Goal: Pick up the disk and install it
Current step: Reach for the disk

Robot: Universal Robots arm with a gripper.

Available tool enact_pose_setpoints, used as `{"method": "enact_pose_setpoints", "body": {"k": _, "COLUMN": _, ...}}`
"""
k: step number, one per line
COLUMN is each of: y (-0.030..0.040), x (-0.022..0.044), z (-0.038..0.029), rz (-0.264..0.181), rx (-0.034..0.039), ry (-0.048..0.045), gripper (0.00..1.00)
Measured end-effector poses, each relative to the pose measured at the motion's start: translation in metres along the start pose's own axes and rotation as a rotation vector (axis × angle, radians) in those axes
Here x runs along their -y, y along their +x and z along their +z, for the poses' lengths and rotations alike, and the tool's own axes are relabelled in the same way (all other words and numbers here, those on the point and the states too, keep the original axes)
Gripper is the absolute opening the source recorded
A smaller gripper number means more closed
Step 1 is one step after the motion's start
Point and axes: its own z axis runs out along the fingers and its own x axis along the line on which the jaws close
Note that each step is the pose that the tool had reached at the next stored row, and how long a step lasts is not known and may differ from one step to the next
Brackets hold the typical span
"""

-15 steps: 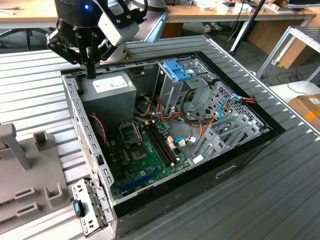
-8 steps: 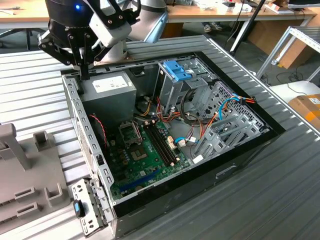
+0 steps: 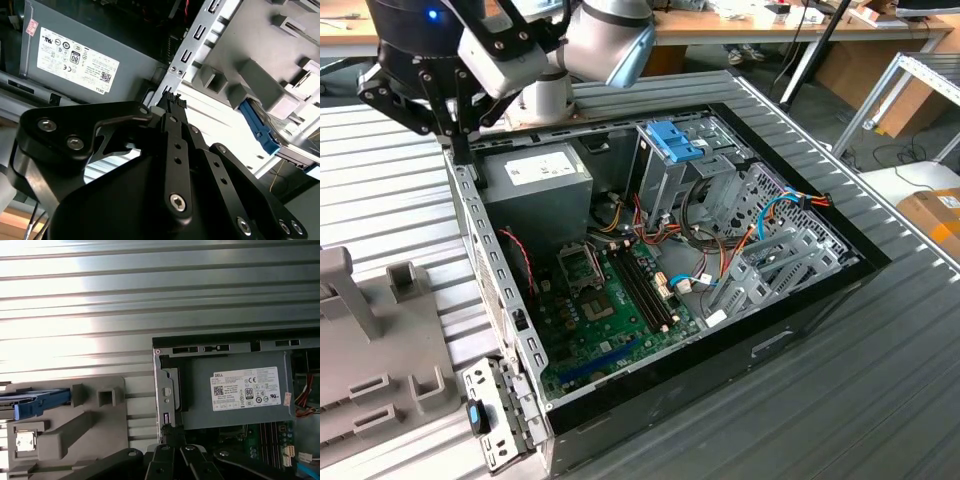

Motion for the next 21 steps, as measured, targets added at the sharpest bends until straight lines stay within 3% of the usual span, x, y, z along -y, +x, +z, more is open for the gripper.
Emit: {"method": "enact_pose_setpoints", "body": {"k": 21, "y": 0.0477, "x": 0.0036, "z": -0.0013, "rz": 0.000, "rx": 0.0000, "ry": 0.0002, "gripper": 0.11}}
